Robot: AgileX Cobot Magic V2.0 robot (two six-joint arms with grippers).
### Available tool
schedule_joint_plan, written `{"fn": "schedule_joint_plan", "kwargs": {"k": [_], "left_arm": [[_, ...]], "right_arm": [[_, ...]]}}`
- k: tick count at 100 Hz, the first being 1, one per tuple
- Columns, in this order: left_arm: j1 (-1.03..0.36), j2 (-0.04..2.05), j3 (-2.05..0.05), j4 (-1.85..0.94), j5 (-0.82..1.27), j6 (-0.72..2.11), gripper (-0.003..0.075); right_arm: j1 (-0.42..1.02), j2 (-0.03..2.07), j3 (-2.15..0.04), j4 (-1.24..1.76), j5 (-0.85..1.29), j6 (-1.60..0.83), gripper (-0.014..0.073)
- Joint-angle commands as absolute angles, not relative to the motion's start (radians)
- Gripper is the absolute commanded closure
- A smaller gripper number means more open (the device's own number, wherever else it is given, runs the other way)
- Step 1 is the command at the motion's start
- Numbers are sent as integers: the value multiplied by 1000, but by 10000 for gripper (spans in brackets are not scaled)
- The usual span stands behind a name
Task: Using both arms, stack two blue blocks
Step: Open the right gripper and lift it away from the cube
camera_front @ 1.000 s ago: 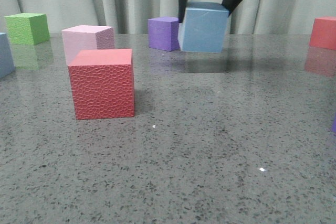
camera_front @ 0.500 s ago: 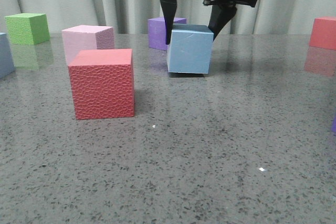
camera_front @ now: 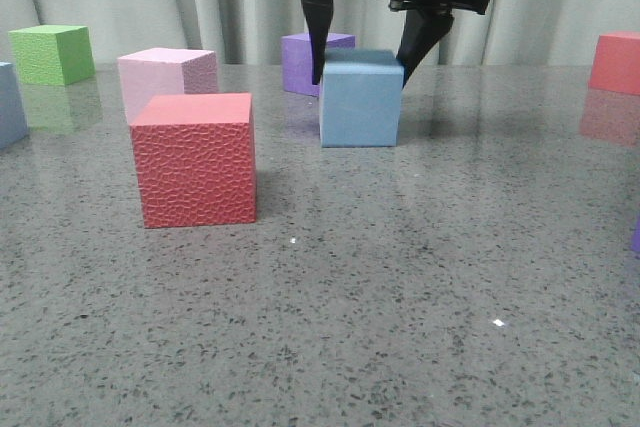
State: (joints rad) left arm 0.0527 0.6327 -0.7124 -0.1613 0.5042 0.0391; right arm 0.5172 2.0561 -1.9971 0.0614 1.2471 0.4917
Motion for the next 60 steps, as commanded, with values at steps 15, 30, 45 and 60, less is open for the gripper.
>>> {"fn": "schedule_joint_plan", "kwargs": {"k": [15, 30, 45, 60], "left_arm": [[55, 639, -747, -178, 434, 35, 155], [55, 639, -747, -180, 434, 35, 155], [55, 639, -747, -182, 434, 35, 155], [55, 639, -747, -182, 440, 35, 155]], "right_arm": [[518, 1992, -2027, 68, 1291, 490, -20], [518, 1974, -2029, 67, 1295, 490, -20], [518, 1945, -2029, 67, 1318, 490, -20], [518, 1884, -2027, 67, 1330, 489, -20]]}}
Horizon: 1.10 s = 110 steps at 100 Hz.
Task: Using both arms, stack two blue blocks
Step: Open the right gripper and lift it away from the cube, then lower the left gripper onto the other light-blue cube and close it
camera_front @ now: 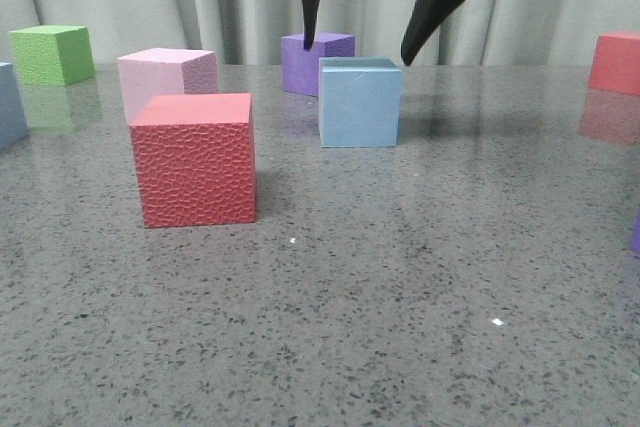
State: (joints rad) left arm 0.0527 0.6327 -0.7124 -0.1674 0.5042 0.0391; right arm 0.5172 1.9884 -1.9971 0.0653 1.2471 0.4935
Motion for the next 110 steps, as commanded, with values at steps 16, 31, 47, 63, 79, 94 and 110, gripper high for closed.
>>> {"fn": "schedule_joint_plan", "kwargs": {"k": [16, 31, 47, 63, 79, 94, 110], "left_arm": [[55, 639, -747, -182, 449, 35, 155], [55, 639, -747, -182, 449, 35, 155], [55, 639, -747, -182, 449, 35, 155], [55, 639, -747, -182, 449, 35, 155], [55, 639, -747, -184, 449, 35, 155], [55, 639, -747, -186, 449, 35, 155], [55, 639, -747, -186, 455, 35, 155]], "right_arm": [[518, 1813, -2027, 65, 1331, 447, -20], [518, 1750, -2024, 32, 1331, 432, -20], [512, 1702, -2004, -32, 1331, 423, -20], [461, 1641, -1910, -34, 1331, 413, -20], [376, 1565, -1793, -33, 1330, 391, -20], [310, 1488, -1695, -33, 1318, 355, -20], [252, 1415, -1584, -30, 1296, 329, -20]]}}
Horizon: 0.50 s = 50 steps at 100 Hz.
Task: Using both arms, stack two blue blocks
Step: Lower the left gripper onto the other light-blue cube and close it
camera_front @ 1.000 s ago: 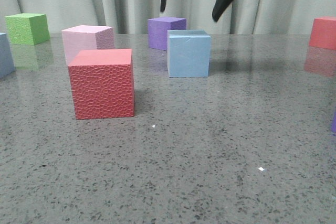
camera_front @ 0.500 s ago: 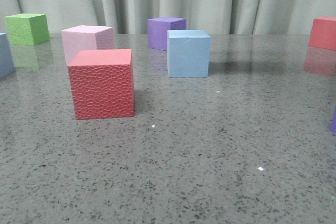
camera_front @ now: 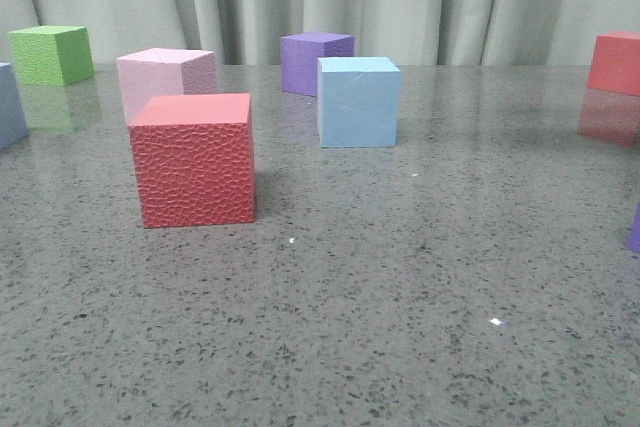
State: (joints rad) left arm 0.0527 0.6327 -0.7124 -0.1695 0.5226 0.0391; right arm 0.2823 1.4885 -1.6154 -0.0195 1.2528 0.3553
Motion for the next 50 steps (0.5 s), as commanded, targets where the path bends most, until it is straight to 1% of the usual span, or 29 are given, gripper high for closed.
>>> {"fn": "schedule_joint_plan", "kwargs": {"k": [1, 27, 50], "left_arm": [[55, 639, -747, -186, 456, 35, 155], [55, 643, -749, -186, 471, 35, 155], [55, 710, -797, -193, 533, 35, 155]], "right_arm": [[250, 1411, -1578, -30, 1293, 328, -20], [195, 1277, -1358, -23, 1226, 308, -20], [192, 1152, -1195, -23, 1183, 308, -20]]}}
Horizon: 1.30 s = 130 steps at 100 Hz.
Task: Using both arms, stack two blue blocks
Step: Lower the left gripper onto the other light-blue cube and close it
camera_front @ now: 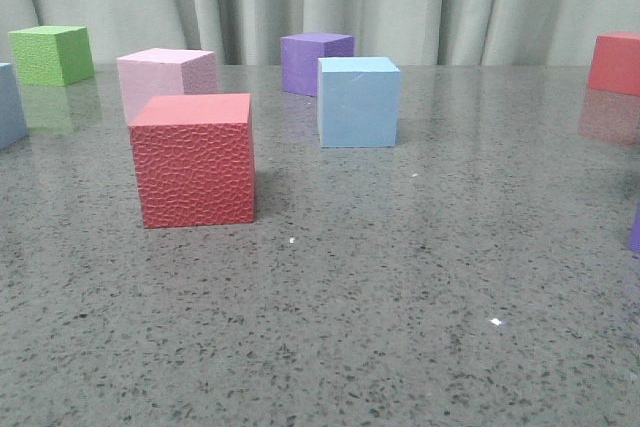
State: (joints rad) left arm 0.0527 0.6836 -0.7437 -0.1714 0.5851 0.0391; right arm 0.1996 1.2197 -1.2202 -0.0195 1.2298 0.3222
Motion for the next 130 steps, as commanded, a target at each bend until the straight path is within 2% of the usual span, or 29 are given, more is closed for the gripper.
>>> {"fn": "schedule_joint_plan", "kwargs": {"k": [1, 19, 51, 87, 130], "left_arm": [[55, 715, -799, -193, 533, 35, 155], [55, 805, -871, -203, 567, 35, 155], [55, 1056, -1088, -205, 735, 40, 152], [52, 1384, -1384, -205, 1003, 84, 152], [3, 1582, -1517, -169, 1074, 80, 152]], "right_arm": [[192, 1144, -1186, -23, 1183, 308, -20], [192, 1044, -1096, -24, 1166, 309, -20], [192, 954, -1088, -24, 1163, 309, -20], [192, 954, -1088, -24, 1156, 309, -20], [192, 954, -1088, -24, 1153, 309, -20]]}}
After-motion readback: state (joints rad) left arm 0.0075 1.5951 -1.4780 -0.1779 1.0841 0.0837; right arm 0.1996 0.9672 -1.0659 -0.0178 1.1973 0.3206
